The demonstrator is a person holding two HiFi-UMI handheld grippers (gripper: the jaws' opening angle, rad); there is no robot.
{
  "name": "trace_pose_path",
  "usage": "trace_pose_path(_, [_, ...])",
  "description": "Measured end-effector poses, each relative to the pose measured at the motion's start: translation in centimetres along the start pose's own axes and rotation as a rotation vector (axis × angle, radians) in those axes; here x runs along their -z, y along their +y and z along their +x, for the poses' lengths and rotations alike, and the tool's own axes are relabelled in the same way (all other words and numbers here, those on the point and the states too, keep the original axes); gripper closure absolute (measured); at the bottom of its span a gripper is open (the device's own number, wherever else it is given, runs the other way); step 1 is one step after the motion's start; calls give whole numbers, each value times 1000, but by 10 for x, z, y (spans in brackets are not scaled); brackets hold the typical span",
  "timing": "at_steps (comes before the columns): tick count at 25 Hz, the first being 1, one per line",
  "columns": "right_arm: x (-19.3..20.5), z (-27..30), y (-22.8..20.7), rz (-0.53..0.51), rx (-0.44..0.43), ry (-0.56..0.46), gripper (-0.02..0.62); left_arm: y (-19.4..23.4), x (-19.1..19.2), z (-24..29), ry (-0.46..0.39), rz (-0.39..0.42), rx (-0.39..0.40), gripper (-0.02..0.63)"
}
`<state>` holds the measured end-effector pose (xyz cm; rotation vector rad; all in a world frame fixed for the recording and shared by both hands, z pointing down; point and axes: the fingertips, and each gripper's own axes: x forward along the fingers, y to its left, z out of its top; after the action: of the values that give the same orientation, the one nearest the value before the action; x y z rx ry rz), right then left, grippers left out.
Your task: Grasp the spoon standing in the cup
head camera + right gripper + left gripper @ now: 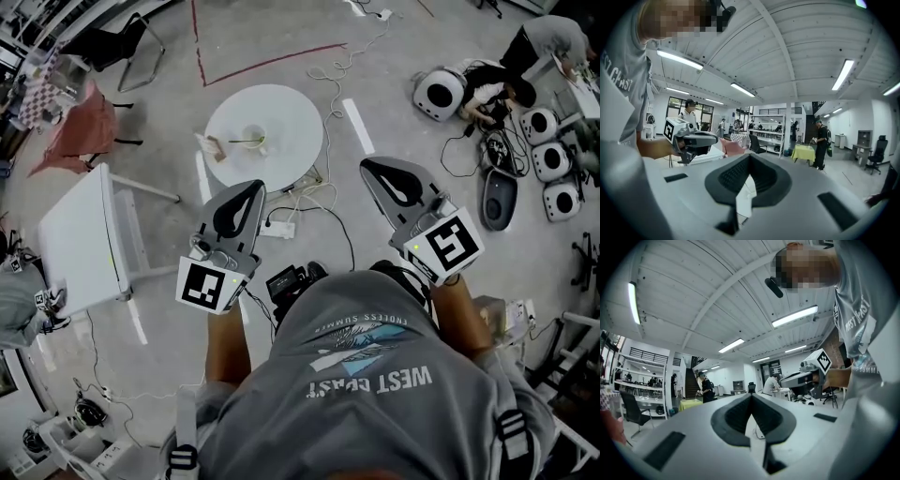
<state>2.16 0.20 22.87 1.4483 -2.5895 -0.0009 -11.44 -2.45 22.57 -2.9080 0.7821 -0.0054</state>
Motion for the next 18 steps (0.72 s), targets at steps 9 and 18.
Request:
trace_pose_path(9, [-5,20,-7,-20,-24,7,594,20,4,-7,-7,11,-45,603])
trace_pose_path(18, [-7,45,-37,-16,-105,-36,594,38,-1,-7,23,53,-173,603])
